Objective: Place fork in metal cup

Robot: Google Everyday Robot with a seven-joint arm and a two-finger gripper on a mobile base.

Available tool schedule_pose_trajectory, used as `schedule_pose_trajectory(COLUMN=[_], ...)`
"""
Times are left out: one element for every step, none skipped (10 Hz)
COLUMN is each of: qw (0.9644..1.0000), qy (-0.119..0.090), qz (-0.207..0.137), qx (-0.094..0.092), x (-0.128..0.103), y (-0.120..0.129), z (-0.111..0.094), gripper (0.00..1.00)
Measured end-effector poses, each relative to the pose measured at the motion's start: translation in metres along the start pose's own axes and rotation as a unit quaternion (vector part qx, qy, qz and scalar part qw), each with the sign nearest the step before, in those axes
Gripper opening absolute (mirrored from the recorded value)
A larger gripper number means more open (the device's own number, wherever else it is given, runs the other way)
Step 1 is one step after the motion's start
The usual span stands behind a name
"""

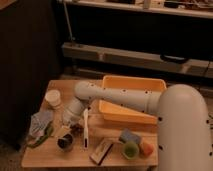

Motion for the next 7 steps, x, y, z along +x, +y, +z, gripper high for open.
schedule_pose_trajectory(qw=[1.0000,0.9999,0.9998,0.9998,0.9997,0.9996,0.9995], qy=[-0.003,-0.006,-0.008,-0.009,-0.011,-0.013,-0.013], qz=[-0.001,-0.001,-0.001,-0.002,-0.003,-0.001,0.000], qx=[0.005,0.012,0.016,0.018,0.022,0.027,0.028], x=[-0.0008,0.0008,0.0020,0.0017,0.0014,0.0021,0.0030], y=[-0.0022,-0.0043,-0.0053,-0.0053,-0.0057,-0.0062,-0.0063], z=[-0.0019,-0.0055,-0.0084,-0.0081,-0.0066,-0.0075,-0.0079], gripper=[0.00,0.00,0.00,0.00,0.00,0.00,0.00])
